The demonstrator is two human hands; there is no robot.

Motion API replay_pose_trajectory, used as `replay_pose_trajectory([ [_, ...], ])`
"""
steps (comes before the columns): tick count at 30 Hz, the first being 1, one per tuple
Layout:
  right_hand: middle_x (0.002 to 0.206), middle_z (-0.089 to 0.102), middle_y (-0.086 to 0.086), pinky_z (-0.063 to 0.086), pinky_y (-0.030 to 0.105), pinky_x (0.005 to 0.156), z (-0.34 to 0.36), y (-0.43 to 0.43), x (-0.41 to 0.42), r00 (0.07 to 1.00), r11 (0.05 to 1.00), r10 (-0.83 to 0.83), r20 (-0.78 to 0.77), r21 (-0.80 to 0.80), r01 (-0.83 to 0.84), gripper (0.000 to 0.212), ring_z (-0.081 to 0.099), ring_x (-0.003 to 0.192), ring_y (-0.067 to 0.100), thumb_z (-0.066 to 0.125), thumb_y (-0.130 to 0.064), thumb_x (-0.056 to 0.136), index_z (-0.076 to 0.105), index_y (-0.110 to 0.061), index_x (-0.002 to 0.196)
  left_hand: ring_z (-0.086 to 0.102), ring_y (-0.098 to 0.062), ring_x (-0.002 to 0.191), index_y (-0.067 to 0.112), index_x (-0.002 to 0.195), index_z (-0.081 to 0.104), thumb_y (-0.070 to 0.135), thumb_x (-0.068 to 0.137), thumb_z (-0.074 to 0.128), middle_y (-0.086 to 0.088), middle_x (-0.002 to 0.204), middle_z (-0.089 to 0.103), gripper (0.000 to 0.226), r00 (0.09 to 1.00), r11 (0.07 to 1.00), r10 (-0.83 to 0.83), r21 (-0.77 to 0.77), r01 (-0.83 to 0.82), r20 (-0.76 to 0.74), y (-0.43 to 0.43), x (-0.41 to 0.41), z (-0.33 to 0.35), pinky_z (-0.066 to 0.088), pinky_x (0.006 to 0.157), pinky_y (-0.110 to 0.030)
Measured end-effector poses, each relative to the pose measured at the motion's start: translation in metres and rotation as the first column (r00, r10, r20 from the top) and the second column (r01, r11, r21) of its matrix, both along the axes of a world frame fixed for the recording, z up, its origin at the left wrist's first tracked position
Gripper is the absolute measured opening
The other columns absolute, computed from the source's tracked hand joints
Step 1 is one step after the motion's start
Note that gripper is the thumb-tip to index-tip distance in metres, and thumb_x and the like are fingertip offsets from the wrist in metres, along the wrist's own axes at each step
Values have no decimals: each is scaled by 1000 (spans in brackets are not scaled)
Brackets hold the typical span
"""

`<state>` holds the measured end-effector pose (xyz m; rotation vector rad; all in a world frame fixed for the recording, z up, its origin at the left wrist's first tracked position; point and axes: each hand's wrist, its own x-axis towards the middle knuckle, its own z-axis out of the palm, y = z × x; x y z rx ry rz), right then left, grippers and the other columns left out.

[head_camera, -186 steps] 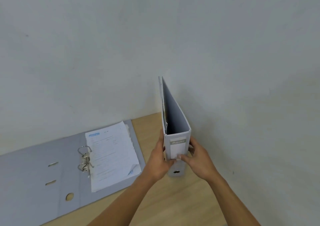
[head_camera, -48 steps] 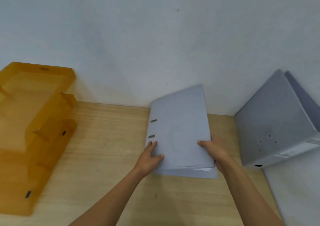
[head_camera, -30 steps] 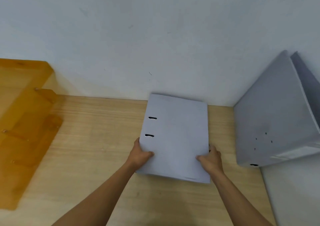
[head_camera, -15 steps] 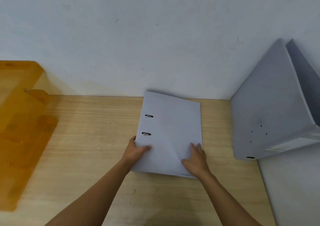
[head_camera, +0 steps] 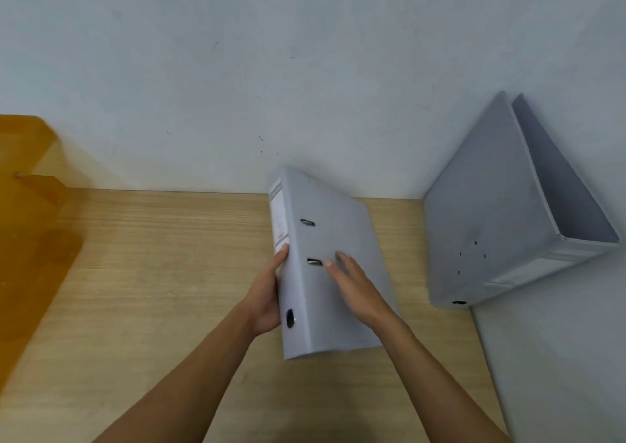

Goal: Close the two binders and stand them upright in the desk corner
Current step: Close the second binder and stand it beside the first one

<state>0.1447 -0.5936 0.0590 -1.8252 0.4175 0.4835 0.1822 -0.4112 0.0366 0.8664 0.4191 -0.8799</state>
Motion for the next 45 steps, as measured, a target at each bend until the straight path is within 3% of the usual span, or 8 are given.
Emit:
replay_pose_trajectory([
  [5, 169, -1, -14, 8, 53, 123, 22, 3, 0, 996, 991, 71, 45, -116, -65, 96, 2, 155, 14, 22, -89, 77, -2, -43, 157, 66, -32, 121, 15, 136, 62, 44, 88, 72, -15, 135, 67, 58, 982, 990, -138, 4, 139, 127, -20, 6, 38, 57, 93, -46],
  [12, 140, 62, -6, 53, 41, 101, 53, -28, -20, 973, 962, -79, 218, 274, 17, 59, 63, 123, 15, 30, -76, 91, 36, -55, 145, 68, -26, 120, 20, 140, 54, 36, 92, 70, -6, 132, 70, 53, 858, 946, -319, 193, 261, 403, -46, -13, 81, 56, 96, -52],
  [15, 134, 67, -6, 58, 28, 88, 74, -36, -29, 949, 945, -115, 294, 328, 13, 50, 67, 118, 15, 29, -66, 98, 42, -50, 144, 70, -24, 116, 24, 138, 52, 31, 89, 74, -2, 129, 71, 54, 796, 935, -344, 257, 243, 499, -57, -25, 92, 55, 96, -54],
  [18, 145, 57, -4, 50, 47, 104, 88, -43, -39, 916, 938, -141, 375, 348, 2, 50, 58, 130, 20, 35, -59, 101, 38, -44, 149, 69, -25, 116, 30, 139, 48, 30, 85, 79, -1, 130, 70, 63, 747, 939, -330, 280, 199, 578, -66, -42, 94, 58, 93, -52],
  [25, 139, 50, -18, 51, 25, 94, 85, -65, -66, 812, 979, -203, 547, 97, 179, 77, 55, 125, -2, 58, -78, 77, 45, -41, 144, 64, -4, 116, 39, 150, 32, 19, 77, 85, 22, 132, 62, 92, 543, 921, -357, 382, 71, 760, -92, -73, 75, 57, 83, -22],
  [28, 133, 56, -9, 54, 32, 97, 81, -82, -72, 799, 974, -219, 560, 76, 213, 74, 60, 121, 5, 68, -70, 76, 52, -33, 139, 60, 6, 118, 37, 158, 15, 14, 74, 81, 30, 135, 55, 109, 437, 889, -424, 457, 33, 793, -104, -70, 60, 56, 80, -12],
  [37, 141, 60, -13, 46, 29, 107, 57, -111, -99, 853, 973, -200, 482, -8, 233, 70, 54, 130, 0, 75, -15, 85, 48, -28, 147, 58, 5, 120, 42, 133, 45, 2, 79, 70, 27, 126, 61, 72, 460, 821, -488, 569, -47, 742, -135, -76, 0, 50, 86, -7],
  [45, 116, 67, -24, 46, 0, 80, 39, -128, -118, 791, 885, -338, 510, -114, 452, 54, 60, 107, -16, 73, -5, 85, 59, -35, 127, 50, 16, 123, 20, 149, 36, 4, 79, 72, 39, 129, 52, 80, 374, 835, -512, 550, 4, 773, -171, -69, 7, 44, 93, -3],
])
